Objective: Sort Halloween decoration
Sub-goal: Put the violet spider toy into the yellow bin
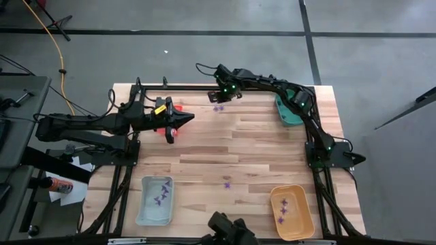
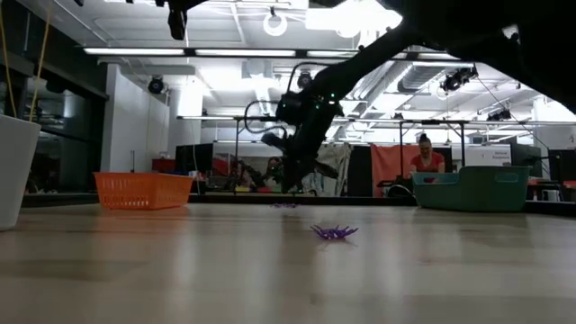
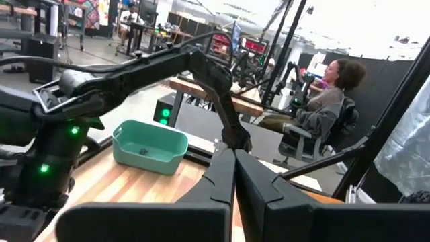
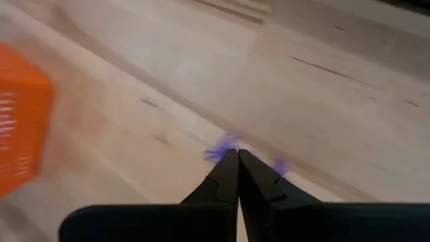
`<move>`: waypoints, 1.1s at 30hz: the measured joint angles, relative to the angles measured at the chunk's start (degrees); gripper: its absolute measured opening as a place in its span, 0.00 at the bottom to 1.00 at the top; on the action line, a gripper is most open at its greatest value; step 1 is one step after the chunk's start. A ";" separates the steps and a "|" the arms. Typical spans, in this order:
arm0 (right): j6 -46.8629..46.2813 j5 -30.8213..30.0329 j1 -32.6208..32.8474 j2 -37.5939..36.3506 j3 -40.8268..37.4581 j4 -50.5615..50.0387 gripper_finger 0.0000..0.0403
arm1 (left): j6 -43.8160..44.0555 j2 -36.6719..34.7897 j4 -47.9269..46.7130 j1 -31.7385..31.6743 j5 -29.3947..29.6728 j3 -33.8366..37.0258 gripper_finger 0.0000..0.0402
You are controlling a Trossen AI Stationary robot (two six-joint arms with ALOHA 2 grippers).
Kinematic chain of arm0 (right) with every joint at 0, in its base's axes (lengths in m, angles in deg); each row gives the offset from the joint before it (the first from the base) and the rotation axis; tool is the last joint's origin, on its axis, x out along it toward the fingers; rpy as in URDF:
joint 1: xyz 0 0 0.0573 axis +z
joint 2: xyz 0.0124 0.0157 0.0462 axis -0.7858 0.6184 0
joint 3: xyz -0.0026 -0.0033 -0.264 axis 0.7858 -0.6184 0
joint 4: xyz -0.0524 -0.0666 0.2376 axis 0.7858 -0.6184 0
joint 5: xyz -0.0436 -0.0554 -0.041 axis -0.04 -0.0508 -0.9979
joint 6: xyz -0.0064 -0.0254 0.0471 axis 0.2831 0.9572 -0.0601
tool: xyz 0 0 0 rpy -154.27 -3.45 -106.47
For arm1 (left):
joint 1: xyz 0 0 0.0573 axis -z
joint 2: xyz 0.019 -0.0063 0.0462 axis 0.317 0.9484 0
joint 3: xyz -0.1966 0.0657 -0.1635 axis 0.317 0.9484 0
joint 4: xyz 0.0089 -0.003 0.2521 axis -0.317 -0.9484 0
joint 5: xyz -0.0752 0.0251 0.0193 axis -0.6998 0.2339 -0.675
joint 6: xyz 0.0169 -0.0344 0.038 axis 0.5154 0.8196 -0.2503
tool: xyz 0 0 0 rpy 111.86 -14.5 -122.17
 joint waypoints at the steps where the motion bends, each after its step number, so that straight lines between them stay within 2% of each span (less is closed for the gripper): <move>1: 0.68 -0.48 -0.02 0.35 0.06 -0.48 0.00 | -0.01 0.00 -0.42 0.00 0.00 0.00 0.00; 7: 5.68 -0.46 -0.79 0.46 -1.08 -5.00 0.00 | 1.80 0.00 -3.28 0.00 0.05 0.02 0.00; 10: 7.58 2.70 -1.35 1.73 -1.18 -7.54 0.00 | 2.98 0.00 -4.28 0.02 0.15 0.02 0.00; 15: 9.61 4.63 -1.92 1.77 -1.18 -8.62 0.00 | 3.46 0.00 -5.18 0.02 0.13 0.03 0.00; 21: 19.89 4.47 -1.47 1.53 -1.18 -21.65 0.00 | 4.92 0.01 -5.15 0.02 -0.11 0.04 0.00; 27: 30.13 0.85 2.64 1.53 -1.22 -34.40 0.00 | 4.95 0.02 -5.18 0.02 -0.11 0.04 0.00; 33: 31.51 1.62 8.76 1.53 -1.22 -33.28 0.00 | 5.04 0.00 -5.18 0.02 -0.12 0.04 0.00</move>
